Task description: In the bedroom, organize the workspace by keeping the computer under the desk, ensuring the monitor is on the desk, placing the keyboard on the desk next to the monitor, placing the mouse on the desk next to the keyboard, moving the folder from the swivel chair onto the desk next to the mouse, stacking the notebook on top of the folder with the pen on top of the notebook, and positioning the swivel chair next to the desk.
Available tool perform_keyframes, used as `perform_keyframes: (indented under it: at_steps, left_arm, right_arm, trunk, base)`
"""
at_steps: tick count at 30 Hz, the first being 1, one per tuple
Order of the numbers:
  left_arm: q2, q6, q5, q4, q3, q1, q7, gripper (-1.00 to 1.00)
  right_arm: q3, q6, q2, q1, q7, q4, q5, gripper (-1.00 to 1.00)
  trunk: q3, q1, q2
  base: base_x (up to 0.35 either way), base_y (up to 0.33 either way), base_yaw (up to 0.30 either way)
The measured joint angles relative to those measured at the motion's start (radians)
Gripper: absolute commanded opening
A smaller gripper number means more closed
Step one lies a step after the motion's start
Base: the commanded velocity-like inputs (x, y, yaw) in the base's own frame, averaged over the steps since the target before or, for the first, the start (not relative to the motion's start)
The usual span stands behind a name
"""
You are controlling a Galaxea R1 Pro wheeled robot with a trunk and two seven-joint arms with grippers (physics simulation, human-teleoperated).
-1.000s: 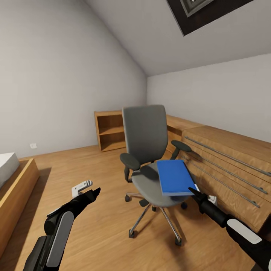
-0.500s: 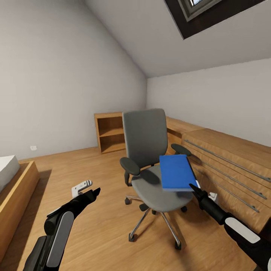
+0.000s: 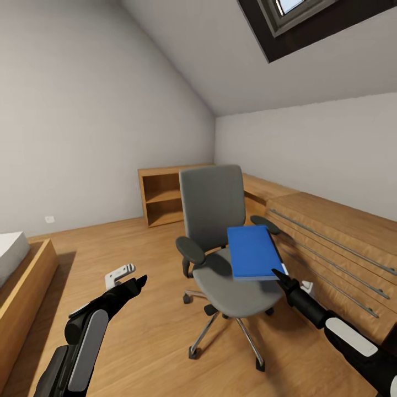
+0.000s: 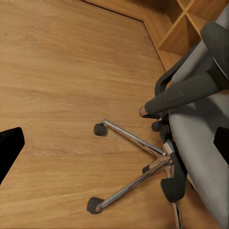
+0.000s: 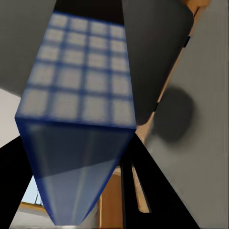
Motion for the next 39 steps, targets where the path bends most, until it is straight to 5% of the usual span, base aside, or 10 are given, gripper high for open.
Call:
perform_keyframes:
  at_steps: [12, 30, 39]
  left_arm:
    - [0.000, 0.000, 0.000, 0.000, 0.000, 0.000, 0.000, 1.00]
    - [0.000, 0.000, -0.002, 0.000, 0.000, 0.000, 0.000, 1.00]
    - [0.000, -0.001, -0.002, 0.000, 0.000, 0.000, 0.000, 1.00]
  right_arm:
    - [0.016, -0.008, 0.000, 0.000, 0.000, -0.035, 0.026, -1.00]
    - [0.016, -0.219, -0.010, 0.058, -0.009, -0.182, 0.033, -1.00]
    - [0.017, -0.370, -0.011, 0.075, -0.044, -0.204, 0.096, -1.00]
  trunk:
    - [0.038, -0.046, 0.084]
    - [0.094, -0.115, 0.210]
    - [0.122, -0.150, 0.273]
  base:
    - [0.000, 0.000, 0.000]
    - [0.000, 0.000, 0.000]
    - [0.000, 0.000, 0.000]
